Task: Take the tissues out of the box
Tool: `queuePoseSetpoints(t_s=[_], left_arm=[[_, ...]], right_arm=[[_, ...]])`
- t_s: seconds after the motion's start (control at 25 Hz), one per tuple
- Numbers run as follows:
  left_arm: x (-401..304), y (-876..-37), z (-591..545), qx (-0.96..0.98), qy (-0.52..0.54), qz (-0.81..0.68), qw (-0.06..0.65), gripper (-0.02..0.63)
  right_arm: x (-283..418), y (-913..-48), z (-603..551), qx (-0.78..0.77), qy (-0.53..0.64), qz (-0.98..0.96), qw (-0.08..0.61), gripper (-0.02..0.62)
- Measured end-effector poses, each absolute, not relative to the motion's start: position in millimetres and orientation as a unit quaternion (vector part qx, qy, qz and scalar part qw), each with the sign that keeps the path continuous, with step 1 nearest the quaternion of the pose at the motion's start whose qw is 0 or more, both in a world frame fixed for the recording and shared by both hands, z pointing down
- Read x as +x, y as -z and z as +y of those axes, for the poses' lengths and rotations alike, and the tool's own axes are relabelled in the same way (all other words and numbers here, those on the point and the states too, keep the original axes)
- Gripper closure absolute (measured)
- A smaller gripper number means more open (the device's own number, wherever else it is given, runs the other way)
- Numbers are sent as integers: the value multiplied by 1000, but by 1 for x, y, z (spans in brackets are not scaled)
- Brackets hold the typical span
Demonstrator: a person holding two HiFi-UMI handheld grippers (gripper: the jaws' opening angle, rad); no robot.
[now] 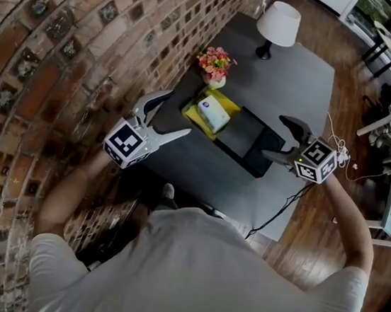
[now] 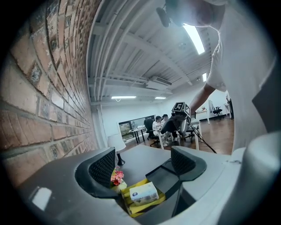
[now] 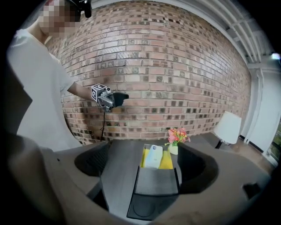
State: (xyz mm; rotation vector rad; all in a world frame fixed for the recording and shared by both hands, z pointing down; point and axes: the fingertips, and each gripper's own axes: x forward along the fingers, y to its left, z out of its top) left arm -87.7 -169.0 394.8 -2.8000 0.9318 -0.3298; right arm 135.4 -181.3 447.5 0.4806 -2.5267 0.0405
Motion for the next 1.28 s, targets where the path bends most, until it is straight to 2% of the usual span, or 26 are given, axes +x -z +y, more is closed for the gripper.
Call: queuePoseSetpoints(t_s=[0.44,0.68,1.16,1.28], left_arm=[[-104,-401,-172,-926,107,350,88,227],[-102,-411,-177,-922,100,365,78,230],[-102,-424,-182,-914,95,389,68,233],[-105,-427,-183,-908,104,398,86,238]], right_arm=[[95,-479,-226,177,-56,-935,303,106],[78,-513,-254,186,-118,-924,314,106],[34,-579,-294,177,-141,-908,354,106],[25,-595,-308,187,-154,-903,355,106]])
